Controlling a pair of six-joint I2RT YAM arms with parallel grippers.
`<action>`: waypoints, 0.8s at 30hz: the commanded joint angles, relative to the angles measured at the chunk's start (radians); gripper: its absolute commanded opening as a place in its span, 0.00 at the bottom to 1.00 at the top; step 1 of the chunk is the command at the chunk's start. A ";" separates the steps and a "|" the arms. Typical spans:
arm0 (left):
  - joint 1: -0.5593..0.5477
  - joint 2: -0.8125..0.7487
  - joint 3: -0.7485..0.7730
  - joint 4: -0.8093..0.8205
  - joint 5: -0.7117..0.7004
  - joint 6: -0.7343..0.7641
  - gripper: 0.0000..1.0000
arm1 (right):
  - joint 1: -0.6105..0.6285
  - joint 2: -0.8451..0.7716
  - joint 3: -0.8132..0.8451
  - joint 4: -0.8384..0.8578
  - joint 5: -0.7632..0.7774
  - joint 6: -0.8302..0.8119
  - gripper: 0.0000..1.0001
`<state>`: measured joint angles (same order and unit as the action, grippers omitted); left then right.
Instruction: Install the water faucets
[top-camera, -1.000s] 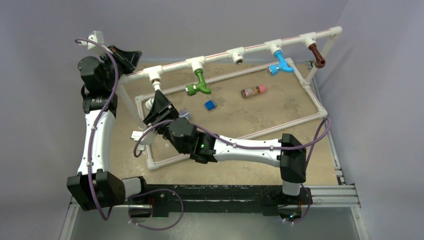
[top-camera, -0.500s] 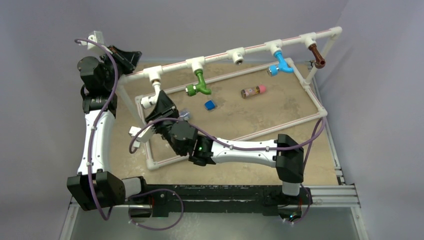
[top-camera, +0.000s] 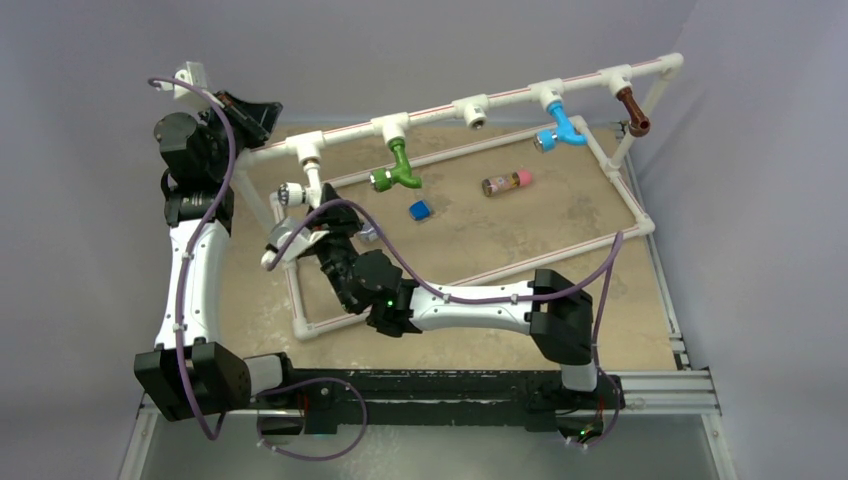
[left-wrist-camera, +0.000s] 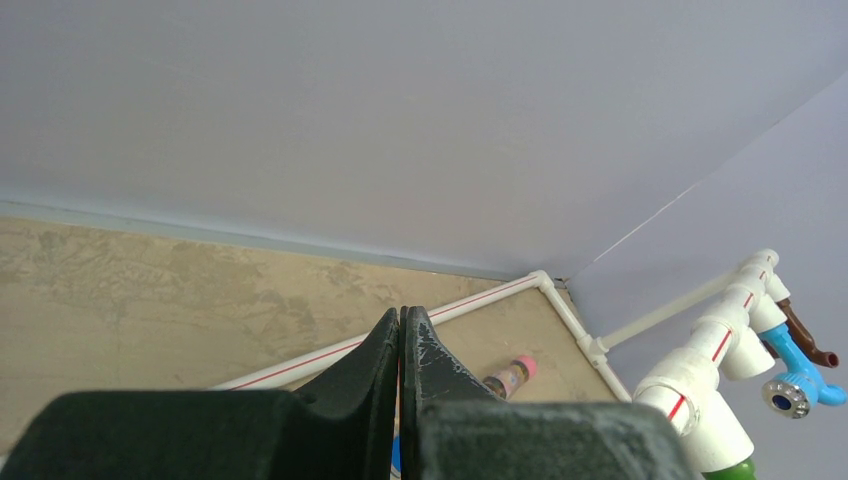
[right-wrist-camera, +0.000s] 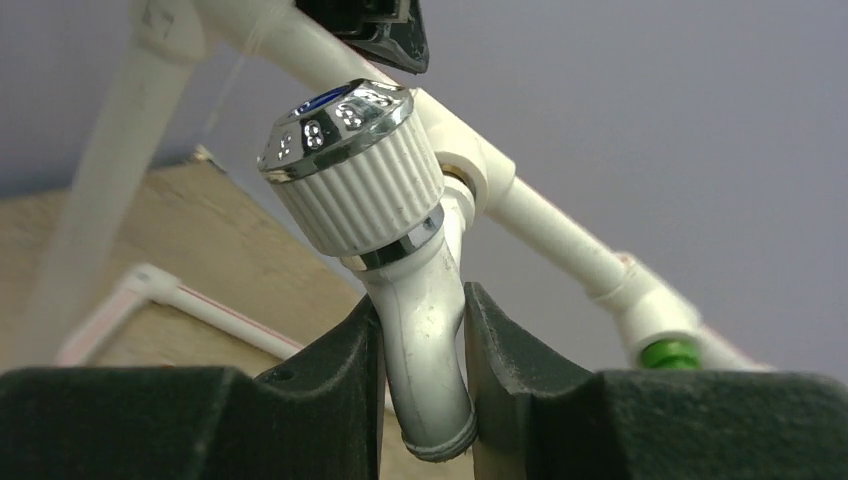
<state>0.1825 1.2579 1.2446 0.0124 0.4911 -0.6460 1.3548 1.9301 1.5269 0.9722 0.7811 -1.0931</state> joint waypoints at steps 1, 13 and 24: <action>0.008 0.087 -0.129 -0.401 0.076 0.006 0.00 | 0.003 0.017 0.004 0.160 -0.007 0.526 0.00; 0.014 0.083 -0.132 -0.392 0.096 0.011 0.00 | 0.003 -0.022 -0.083 0.324 0.047 1.172 0.00; 0.015 0.078 -0.138 -0.377 0.109 0.016 0.00 | 0.003 -0.066 -0.126 0.409 0.064 1.602 0.00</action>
<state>0.1898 1.2583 1.2442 0.0139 0.5205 -0.6460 1.3418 1.9312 1.4227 1.2507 0.8627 0.2546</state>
